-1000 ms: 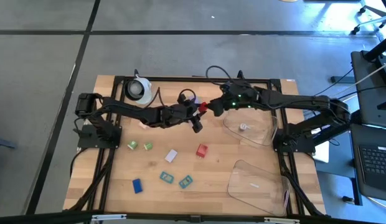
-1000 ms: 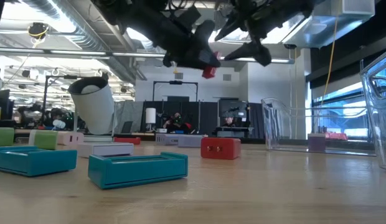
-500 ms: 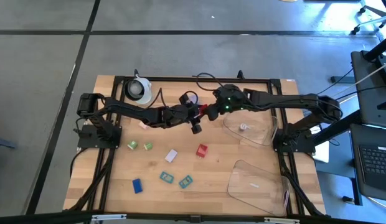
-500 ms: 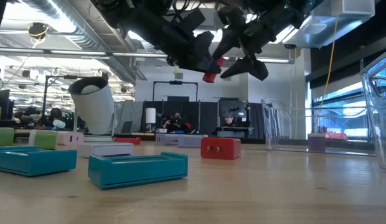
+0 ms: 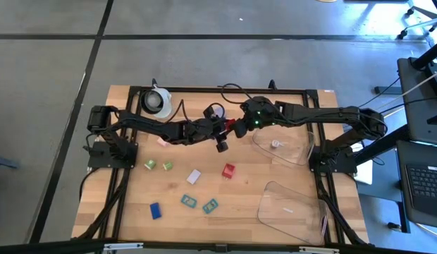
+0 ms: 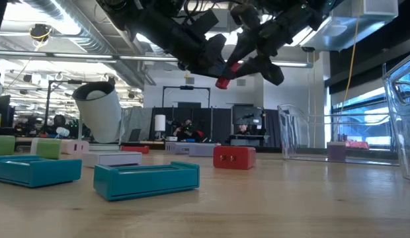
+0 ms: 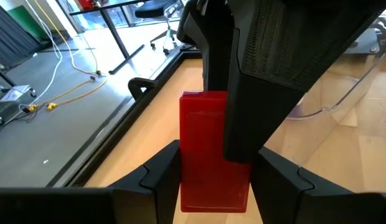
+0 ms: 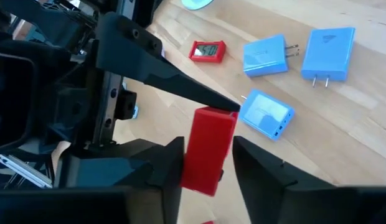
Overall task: Pick & Place Office items
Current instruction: Put the bottom red digital clock into the bottom transparent bin
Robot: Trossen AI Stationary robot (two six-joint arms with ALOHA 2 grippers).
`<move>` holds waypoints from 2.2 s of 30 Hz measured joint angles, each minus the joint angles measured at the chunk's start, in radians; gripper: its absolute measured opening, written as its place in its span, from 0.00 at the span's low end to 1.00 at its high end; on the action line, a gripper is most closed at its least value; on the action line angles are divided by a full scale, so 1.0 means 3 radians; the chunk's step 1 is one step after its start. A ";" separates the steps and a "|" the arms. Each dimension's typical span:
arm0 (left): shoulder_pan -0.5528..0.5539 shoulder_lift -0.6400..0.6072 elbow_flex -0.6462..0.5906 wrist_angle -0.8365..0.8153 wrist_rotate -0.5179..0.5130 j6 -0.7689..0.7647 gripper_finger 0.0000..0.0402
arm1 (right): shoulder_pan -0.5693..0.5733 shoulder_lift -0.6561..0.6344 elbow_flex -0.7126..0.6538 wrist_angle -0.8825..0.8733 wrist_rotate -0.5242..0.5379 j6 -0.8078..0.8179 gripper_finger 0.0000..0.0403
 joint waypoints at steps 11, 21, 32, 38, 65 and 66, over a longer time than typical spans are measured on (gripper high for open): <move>-0.0022 0.0000 -0.0001 0.0017 -0.0019 -0.0001 0.45 | -0.0001 -0.0004 0.0002 -0.0029 -0.0063 -0.0001 0.16; -0.0072 -0.0001 -0.0001 0.0046 -0.0009 -0.0349 0.58 | -0.0040 -0.0011 -0.0003 -0.0207 -0.0068 -0.0156 0.17; -0.0072 -0.0062 0.0000 -0.0015 -0.0098 -0.0739 0.60 | -0.0018 -0.0598 -0.0004 -0.1033 -0.0070 -0.0314 0.19; -0.0072 -0.0062 -0.0001 -0.0068 -0.0099 -0.0799 0.60 | 0.0257 -0.1178 -0.0004 -0.1045 -0.0067 -0.0136 0.17; -0.0071 -0.0062 0.0000 -0.0459 0.0386 -0.1121 0.60 | 0.2908 -0.1590 -0.0004 -0.0471 0.1111 0.0969 0.18; -0.0071 -0.0062 0.0000 -0.0459 0.0457 -0.1207 0.60 | 0.2981 -0.1562 -0.0004 -0.0483 0.1073 0.1040 0.18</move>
